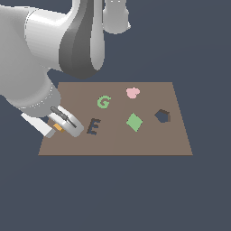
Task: Insert a designated object into the corresponding slot on a board.
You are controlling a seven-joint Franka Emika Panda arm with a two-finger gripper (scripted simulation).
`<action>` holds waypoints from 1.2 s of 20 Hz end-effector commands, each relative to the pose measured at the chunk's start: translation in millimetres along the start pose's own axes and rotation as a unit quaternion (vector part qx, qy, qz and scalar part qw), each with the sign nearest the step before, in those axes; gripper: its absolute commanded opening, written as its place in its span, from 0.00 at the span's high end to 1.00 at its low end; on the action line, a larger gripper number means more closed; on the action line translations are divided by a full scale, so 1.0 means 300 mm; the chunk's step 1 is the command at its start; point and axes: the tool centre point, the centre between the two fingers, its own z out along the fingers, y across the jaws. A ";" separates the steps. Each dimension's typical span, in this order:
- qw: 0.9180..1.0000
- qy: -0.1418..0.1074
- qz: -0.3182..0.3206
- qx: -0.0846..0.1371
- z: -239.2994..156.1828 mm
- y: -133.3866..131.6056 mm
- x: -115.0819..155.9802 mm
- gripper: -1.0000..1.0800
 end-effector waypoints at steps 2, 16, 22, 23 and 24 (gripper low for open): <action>1.000 0.000 0.000 0.000 0.011 -0.003 0.000 0.04; 1.000 0.000 0.002 0.001 0.068 -0.001 0.001 1.00; 1.000 0.000 0.002 0.001 0.067 -0.001 0.001 1.00; 1.000 0.000 0.000 0.001 0.067 -0.005 -0.001 1.00; 1.000 0.000 -0.004 0.001 0.066 -0.011 -0.003 1.00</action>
